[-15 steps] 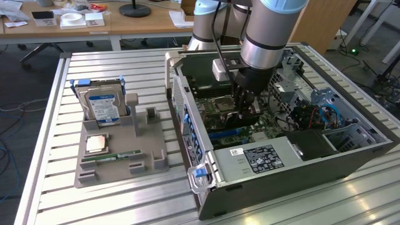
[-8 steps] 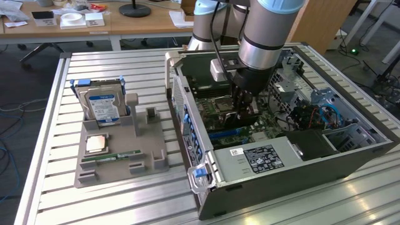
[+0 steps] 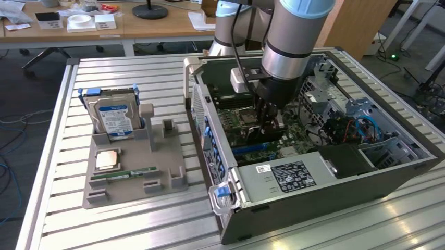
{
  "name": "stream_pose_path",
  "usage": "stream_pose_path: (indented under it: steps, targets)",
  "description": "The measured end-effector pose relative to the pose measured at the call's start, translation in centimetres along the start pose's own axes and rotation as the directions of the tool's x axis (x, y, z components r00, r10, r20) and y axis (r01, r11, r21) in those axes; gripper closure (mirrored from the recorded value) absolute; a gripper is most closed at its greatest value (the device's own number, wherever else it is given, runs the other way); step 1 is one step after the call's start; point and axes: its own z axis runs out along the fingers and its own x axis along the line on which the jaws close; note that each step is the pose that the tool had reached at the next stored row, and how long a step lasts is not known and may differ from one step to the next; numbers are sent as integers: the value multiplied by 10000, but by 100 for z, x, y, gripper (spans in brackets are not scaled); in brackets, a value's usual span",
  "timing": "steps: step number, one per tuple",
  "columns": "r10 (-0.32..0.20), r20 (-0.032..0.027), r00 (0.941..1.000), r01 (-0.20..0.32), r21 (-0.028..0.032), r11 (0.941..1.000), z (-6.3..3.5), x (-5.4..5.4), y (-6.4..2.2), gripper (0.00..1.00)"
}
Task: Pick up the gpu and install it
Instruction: 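Insert the gpu into the slot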
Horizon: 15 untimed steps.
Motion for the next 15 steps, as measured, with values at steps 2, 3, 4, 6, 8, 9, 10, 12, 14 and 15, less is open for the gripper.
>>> stream_pose_path:
  steps: [2,3,4,6,8,9,10,12,14,15]
  targets:
    - [0,1,10000,0,10,10000,18,1,7,74]
    - [-1,1,10000,1,14,10000,27,1,9,74]
    - [-2,2,10000,2,17,10000,34,1,10,74]
    - [0,1,10000,0,20,10000,45,2,13,74]
    - [0,1,10000,0,20,10000,54,2,14,74]
    - [-1,2,10000,1,21,10000,61,2,14,74]
    - [0,2,10000,0,20,10000,69,2,15,74]
    - [-1,1,10000,1,20,10000,83,3,15,74]
    - [-1,1,10000,1,20,10000,95,3,15,74]
    - [0,-1,10000,0,20,10000,99,3,15,74]
